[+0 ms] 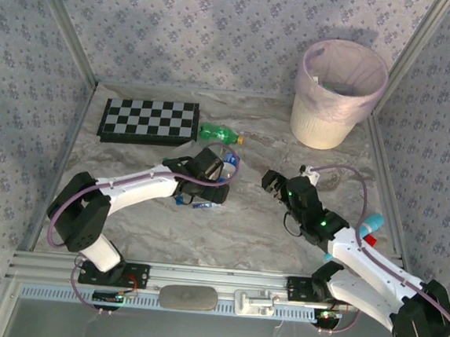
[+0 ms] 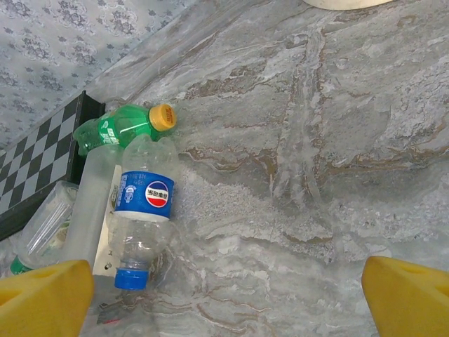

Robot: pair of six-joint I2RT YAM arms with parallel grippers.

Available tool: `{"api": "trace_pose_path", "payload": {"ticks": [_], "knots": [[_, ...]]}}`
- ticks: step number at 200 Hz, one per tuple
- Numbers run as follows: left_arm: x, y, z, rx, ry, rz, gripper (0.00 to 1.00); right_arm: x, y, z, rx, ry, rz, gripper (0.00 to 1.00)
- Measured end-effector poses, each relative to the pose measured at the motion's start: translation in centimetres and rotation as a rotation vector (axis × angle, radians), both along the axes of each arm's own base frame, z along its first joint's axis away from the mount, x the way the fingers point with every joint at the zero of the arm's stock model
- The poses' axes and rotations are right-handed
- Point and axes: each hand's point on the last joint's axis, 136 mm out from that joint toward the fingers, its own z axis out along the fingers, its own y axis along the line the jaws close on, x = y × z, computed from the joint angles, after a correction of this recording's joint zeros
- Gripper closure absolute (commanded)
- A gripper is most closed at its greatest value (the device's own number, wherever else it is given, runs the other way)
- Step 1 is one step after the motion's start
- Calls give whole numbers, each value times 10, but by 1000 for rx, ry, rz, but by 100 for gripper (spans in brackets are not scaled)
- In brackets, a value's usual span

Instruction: Put the plastic bottles in the bin

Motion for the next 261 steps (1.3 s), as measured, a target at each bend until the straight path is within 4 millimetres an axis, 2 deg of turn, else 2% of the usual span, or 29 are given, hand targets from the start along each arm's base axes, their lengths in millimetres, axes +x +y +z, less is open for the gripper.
{"api": "trace_pose_path", "payload": {"ticks": [35, 57, 89, 130, 149, 186, 210, 226, 261], "knots": [[-28, 0, -18, 23, 44, -13, 0, 0, -1, -1, -2, -2, -4, 0], [-40, -1, -20, 26, 55, -13, 0, 0, 0, -1, -2, -3, -3, 0], [-45, -4, -15, 14, 41, -5, 0, 0, 1, -4, -8, 5, -1, 0], [-46, 5, -23, 46, 36, 13, 2, 0, 1, -5, -9, 6, -1, 0], [-45, 7, -25, 61, 33, 17, 11, 0, 1, -5, -9, 6, -1, 0], [-43, 9, -32, 94, 25, -4, 34, 1, 1, -8, -16, 15, 0, 0], [-43, 7, -34, 95, 26, -14, 45, 1, 2, -12, -23, 27, 2, 0], [-42, 6, -33, 94, 23, -23, 49, 1, 2, -14, -26, 32, 3, 0], [-40, 1, -27, 55, 2, -26, 50, 1, 8, -17, -24, 49, 29, 0]]}}
